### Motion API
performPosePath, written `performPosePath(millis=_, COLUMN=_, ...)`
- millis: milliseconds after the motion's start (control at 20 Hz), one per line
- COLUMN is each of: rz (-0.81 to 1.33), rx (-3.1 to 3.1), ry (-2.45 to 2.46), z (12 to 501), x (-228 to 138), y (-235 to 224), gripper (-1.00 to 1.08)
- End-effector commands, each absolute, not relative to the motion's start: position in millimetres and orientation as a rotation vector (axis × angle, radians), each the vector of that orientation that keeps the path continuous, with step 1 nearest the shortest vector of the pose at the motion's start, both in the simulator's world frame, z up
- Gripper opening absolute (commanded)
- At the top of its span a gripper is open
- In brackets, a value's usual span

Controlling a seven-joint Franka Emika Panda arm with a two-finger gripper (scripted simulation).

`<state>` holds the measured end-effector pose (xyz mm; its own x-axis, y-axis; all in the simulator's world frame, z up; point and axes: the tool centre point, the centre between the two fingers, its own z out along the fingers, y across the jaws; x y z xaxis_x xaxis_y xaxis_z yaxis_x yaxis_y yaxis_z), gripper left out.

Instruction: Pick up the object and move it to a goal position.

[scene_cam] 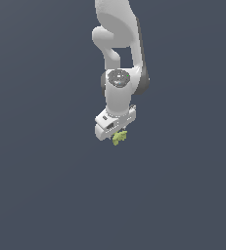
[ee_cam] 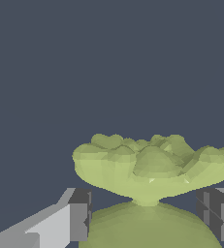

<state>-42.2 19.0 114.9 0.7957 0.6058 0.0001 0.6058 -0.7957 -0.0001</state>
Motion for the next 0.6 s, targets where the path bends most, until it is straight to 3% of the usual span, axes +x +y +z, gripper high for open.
performPosePath(millis=0, rz=-0.001, rx=-2.976, ry=-1.005, z=138.4, x=-36.6, y=23.6, gripper=-1.0)
performPosePath(millis=550, rz=-0.001, rx=-2.975, ry=-1.006, z=249.5, x=-8.1, y=45.1, gripper=-1.0)
